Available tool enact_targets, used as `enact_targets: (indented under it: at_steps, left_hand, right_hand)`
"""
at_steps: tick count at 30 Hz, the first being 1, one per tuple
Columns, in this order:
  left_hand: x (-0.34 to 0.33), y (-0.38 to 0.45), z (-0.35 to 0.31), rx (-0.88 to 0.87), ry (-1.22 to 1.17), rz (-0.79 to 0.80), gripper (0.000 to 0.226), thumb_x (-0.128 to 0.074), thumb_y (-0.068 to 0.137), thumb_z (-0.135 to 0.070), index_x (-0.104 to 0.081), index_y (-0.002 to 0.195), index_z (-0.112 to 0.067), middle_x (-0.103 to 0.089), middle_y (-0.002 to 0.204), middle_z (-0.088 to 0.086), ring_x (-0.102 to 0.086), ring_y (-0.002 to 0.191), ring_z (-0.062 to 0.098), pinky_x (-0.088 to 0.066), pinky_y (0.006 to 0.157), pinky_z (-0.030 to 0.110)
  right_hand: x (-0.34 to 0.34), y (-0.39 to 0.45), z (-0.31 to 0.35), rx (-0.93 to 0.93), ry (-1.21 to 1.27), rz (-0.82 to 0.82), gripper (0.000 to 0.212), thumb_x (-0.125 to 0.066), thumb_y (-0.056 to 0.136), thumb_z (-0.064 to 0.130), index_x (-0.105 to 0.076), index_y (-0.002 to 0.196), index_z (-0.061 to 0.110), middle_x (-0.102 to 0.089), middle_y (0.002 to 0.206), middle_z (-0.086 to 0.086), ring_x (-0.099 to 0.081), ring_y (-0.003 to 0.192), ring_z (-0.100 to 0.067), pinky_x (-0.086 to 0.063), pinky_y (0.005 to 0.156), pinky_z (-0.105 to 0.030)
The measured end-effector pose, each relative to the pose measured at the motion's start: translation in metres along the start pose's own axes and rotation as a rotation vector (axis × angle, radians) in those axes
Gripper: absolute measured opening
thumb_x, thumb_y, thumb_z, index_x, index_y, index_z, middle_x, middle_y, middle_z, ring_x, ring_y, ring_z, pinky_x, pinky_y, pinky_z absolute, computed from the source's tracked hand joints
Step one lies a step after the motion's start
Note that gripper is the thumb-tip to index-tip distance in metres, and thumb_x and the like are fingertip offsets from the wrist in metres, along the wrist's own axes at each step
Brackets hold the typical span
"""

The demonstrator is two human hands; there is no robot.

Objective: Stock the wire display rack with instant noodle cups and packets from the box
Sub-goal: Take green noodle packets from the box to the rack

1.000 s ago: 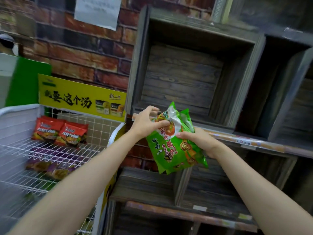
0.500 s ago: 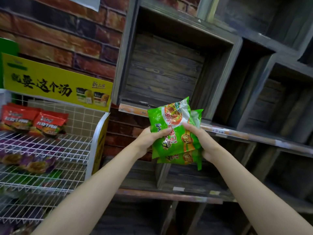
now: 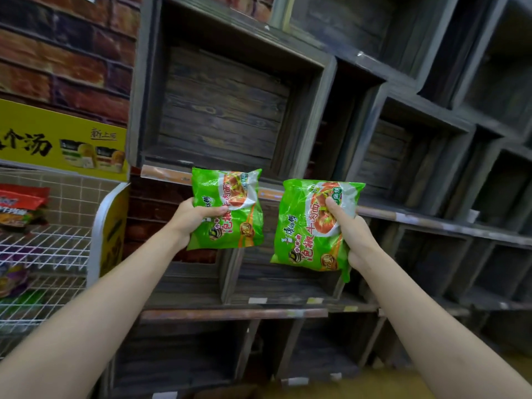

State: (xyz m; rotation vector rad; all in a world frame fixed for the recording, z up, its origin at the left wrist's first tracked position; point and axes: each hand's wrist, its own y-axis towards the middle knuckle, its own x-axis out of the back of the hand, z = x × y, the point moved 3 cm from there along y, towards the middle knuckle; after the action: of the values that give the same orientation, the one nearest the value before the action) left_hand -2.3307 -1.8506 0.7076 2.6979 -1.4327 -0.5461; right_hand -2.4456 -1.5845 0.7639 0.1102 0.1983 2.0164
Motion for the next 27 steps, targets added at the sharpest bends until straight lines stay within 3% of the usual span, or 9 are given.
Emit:
enact_targets:
  at_steps: [5,7,10,14,18,21,27]
  left_hand:
    - [-0.038,-0.022,0.015,0.028,0.126,-0.008,0.047,-0.074,0.076,-0.004,-0.055,0.119,-0.005,-0.068,0.108,0.015,-0.068,0.092,0.028,-0.056,0.072,0.039]
    - [-0.058,-0.034,0.022,0.034,0.156,0.004,0.04,-0.073,0.078,-0.005,-0.058,0.115,-0.007,-0.069,0.106,0.014,-0.069,0.089,0.025,-0.056,0.075,0.04]
    - [-0.098,-0.059,0.026,-0.003,0.152,0.013,0.015,-0.064,0.086,-0.008,-0.063,0.101,-0.01,-0.068,0.099,0.011,-0.07,0.072,0.017,-0.057,0.065,0.031]
    - [-0.16,-0.085,0.032,-0.046,0.233,0.021,0.025,-0.056,0.093,-0.027,-0.06,0.111,-0.01,-0.068,0.102,0.007,-0.064,0.092,0.023,-0.051,0.089,0.041]
    - [-0.213,-0.117,0.038,0.059,0.189,0.083,0.041,-0.038,0.098,-0.046,-0.065,0.099,-0.016,-0.074,0.079,0.0,-0.069,0.071,0.014,-0.055,0.076,0.032]
    - [-0.23,-0.137,0.042,0.137,0.169,0.178,0.062,-0.022,0.093,-0.063,-0.068,0.1,-0.022,-0.073,0.09,0.001,-0.068,0.084,0.018,-0.053,0.085,0.035]
    - [-0.239,-0.164,0.054,0.131,0.207,0.152,0.061,-0.023,0.093,-0.062,-0.067,0.088,-0.021,-0.074,0.079,-0.003,-0.07,0.072,0.014,-0.055,0.071,0.03]
  right_hand:
    - [0.05,-0.016,0.005,0.022,0.0,-0.014,0.039,-0.072,0.079,0.038,-0.068,0.103,0.008,-0.074,0.093,-0.011,-0.071,0.089,-0.028,-0.053,0.088,-0.049]
    - [0.066,-0.021,0.003,0.019,0.041,-0.012,0.037,-0.072,0.078,0.039,-0.069,0.1,0.009,-0.074,0.093,-0.011,-0.07,0.09,-0.029,-0.052,0.089,-0.05]
    - [0.083,-0.031,-0.004,-0.032,0.156,0.018,0.037,-0.071,0.079,0.038,-0.069,0.103,0.01,-0.073,0.098,-0.013,-0.07,0.093,-0.03,-0.05,0.091,-0.052]
    - [0.096,-0.049,-0.018,-0.08,0.227,0.064,0.037,-0.069,0.081,0.039,-0.069,0.107,0.011,-0.073,0.1,-0.013,-0.069,0.096,-0.029,-0.049,0.094,-0.052]
    - [0.111,-0.072,-0.035,-0.148,0.258,0.105,0.035,-0.066,0.084,0.04,-0.069,0.107,0.012,-0.074,0.098,-0.011,-0.07,0.091,-0.027,-0.055,0.083,-0.042]
    - [0.129,-0.087,-0.049,-0.181,0.277,0.091,0.04,-0.068,0.083,0.039,-0.067,0.11,0.01,-0.074,0.095,-0.011,-0.07,0.089,-0.029,-0.055,0.083,-0.047]
    - [0.152,-0.107,-0.055,-0.187,0.378,-0.008,0.041,-0.068,0.084,0.04,-0.065,0.11,0.008,-0.072,0.097,-0.012,-0.069,0.09,-0.028,-0.054,0.086,-0.048]
